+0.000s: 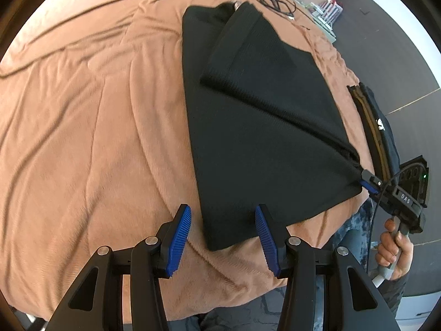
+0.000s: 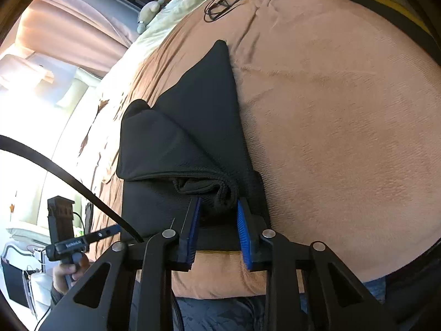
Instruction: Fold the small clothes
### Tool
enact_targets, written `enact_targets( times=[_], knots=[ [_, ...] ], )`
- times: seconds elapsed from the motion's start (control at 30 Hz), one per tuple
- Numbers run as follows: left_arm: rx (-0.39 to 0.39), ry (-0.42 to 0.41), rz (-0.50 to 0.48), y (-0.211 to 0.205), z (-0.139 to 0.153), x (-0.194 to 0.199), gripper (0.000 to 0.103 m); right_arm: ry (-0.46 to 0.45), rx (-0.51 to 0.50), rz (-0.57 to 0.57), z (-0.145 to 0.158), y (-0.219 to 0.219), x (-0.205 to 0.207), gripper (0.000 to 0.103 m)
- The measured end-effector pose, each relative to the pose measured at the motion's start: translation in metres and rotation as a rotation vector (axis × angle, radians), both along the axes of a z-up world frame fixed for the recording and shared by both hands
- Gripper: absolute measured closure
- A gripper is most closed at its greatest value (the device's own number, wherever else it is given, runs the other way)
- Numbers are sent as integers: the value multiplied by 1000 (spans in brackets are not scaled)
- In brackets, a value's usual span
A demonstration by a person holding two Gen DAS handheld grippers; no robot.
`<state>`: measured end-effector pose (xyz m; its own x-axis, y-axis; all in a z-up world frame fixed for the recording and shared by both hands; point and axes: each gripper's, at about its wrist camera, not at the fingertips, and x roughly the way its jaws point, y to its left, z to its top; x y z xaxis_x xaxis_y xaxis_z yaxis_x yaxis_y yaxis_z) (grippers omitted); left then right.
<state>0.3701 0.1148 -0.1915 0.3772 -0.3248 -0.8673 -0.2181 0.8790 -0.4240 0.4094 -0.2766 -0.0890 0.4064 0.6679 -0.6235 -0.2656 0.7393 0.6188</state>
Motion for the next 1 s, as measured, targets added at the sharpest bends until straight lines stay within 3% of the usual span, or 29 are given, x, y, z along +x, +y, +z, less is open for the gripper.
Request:
enact_targets(
  times=[0.03, 0.1, 0.17, 0.33, 0.47, 0.77, 0.9, 1.0],
  knots=[
    [-11, 6, 1, -1, -4, 0, 53, 0, -3, 1, 0, 1, 1, 80],
    [-20, 5, 6, -2, -6, -1, 55, 0, -12, -4, -1, 3, 3, 93],
    [-25, 2, 0, -2, -6, -3, 62, -2, -4, -10, 0, 3, 4, 98],
    [-70, 13, 3, 2, -13, -2, 93, -60, 0, -5, 14, 3, -8, 99],
    [-105, 4, 15, 5, -12, -3, 95, -78, 5, -19, 19, -1, -17, 100],
    [-105, -2, 1, 13, -9, -7, 96, -63, -2, -29, 6, -11, -30, 100],
    [-90, 19, -10, 7, -13, -2, 94, -5, -68, -42, -14, -9, -20, 99],
    [-106, 20, -8, 10, -9, -1, 92, -26, -122, -23, -9, -3, -23, 92]
  ],
)
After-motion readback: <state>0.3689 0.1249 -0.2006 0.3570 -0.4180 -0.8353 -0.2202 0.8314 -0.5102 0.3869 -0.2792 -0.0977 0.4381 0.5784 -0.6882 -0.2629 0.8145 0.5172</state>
